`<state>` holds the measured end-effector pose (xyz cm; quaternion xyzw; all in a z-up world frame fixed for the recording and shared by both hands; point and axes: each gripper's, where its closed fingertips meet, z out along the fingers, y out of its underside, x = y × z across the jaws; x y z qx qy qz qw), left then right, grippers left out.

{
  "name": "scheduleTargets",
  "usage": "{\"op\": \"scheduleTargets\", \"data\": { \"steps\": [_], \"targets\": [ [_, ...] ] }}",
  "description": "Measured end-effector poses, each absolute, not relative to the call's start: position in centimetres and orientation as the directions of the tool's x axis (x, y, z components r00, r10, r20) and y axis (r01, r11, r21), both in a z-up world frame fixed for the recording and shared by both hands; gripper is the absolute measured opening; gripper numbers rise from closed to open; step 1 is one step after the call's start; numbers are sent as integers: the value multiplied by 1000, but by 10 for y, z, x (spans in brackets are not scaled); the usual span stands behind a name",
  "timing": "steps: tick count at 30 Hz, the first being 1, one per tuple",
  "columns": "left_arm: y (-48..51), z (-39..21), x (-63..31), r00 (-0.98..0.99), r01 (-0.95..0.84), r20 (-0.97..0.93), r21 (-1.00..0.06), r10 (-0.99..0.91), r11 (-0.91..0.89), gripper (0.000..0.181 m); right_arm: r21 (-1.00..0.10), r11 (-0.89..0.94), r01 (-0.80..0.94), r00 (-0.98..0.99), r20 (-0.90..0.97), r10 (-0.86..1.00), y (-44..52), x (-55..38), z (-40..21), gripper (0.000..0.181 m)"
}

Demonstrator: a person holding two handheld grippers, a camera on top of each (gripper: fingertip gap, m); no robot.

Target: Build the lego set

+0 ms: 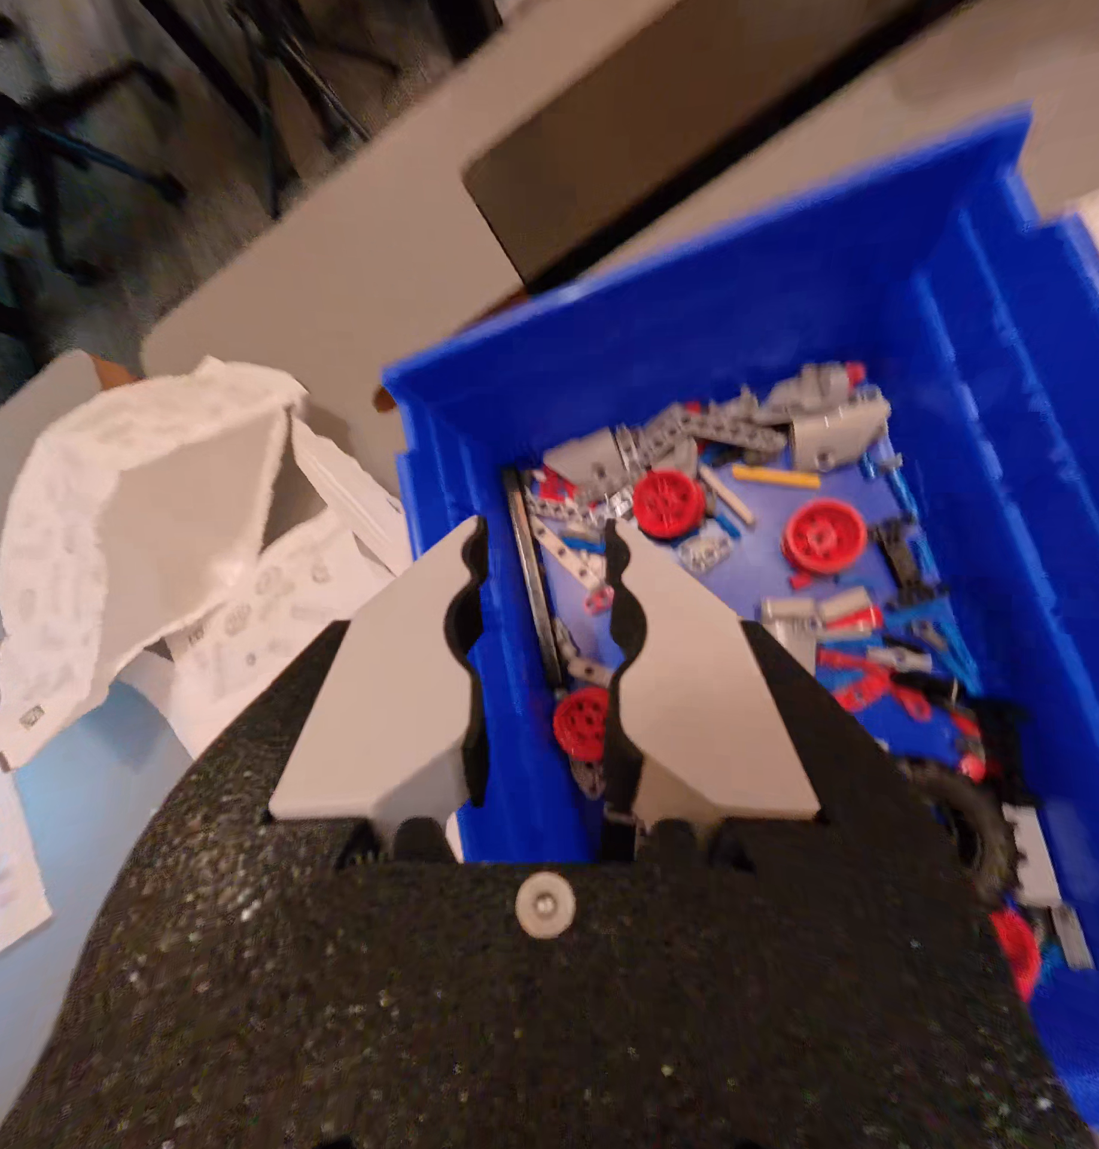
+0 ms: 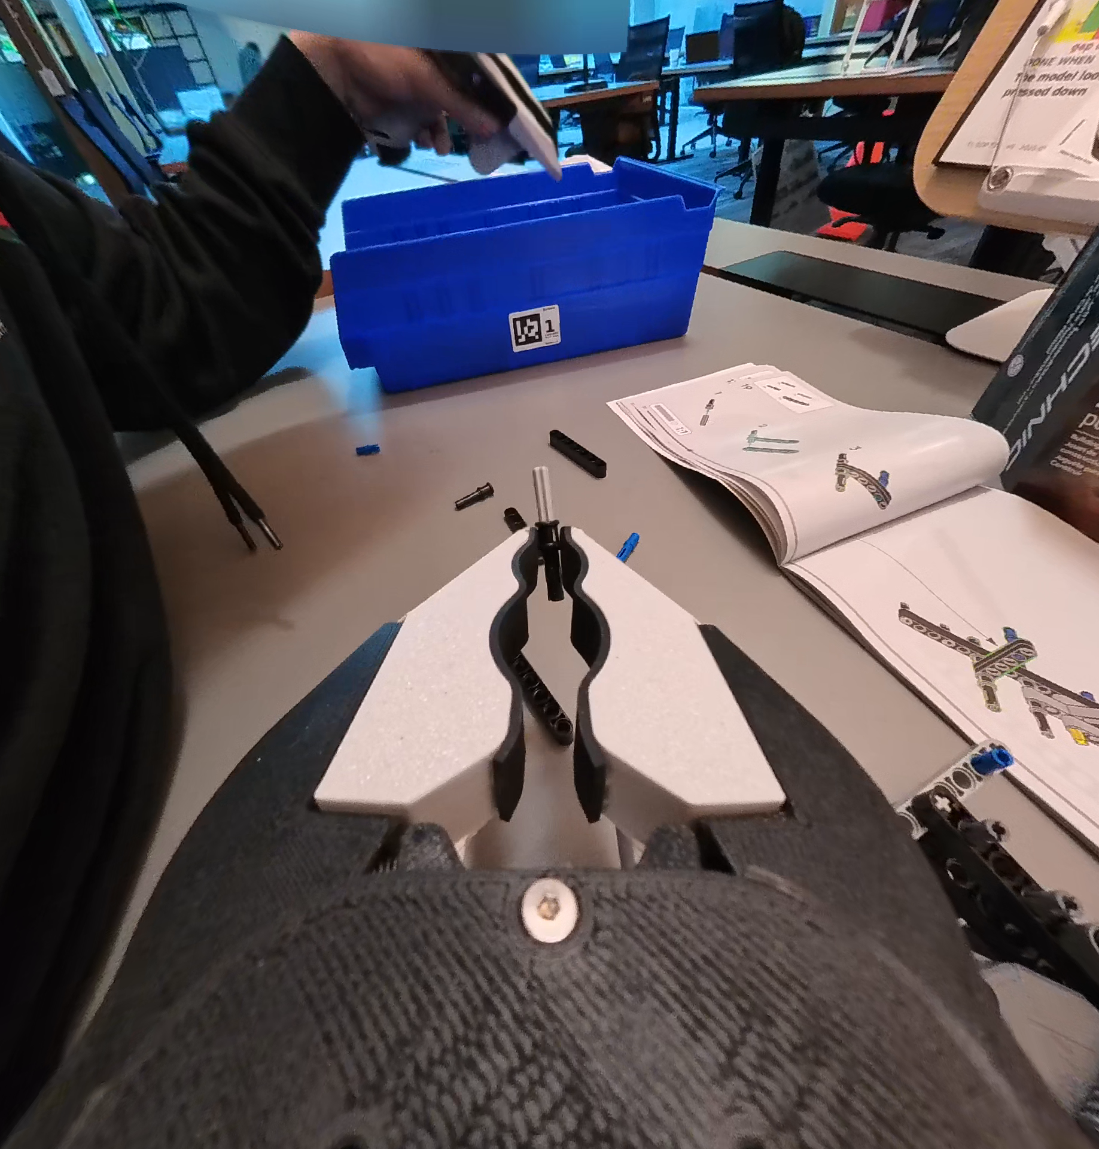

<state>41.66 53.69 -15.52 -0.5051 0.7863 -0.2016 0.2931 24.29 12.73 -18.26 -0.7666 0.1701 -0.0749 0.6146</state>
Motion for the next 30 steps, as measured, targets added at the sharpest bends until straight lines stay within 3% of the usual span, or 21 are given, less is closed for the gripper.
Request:
{"op": "scheduleTargets", "data": {
  "steps": [4,10,17,22,25,27,30],
  "targets": [
    [539,-130,436,-202,-586,-178,-766,-963,264,36,-968,-184,-168,931,-95,-353,127,243,-182,4],
    [530,-120,443,-209,-531,-9,-839,-978,122,40,-961,-225,-163,939,-81,-335,131,240,-187,4],
    [498,-188,457,-347,-641,-84,-706,-934,301,63,-956,-250,-153,943,-65,-327,133,238,-190,4],
    [494,-218,474,-289,-677,-96,-682,-953,274,73,-958,-239,-156,944,-73,-321,133,237,-189,4],
    [496,-244,470,-290,-741,-61,-617,-955,265,77,-956,-251,-149,947,-65,-315,134,236,-190,4],
    [491,-246,461,-302,-778,9,-580,-953,241,54,-956,-255,-147,948,-62,-313,134,235,-190,4],
    [490,-254,429,-368,-841,61,-448,-928,304,42,-957,-247,-152,946,-69,-316,134,236,-190,4]
  ]
}}
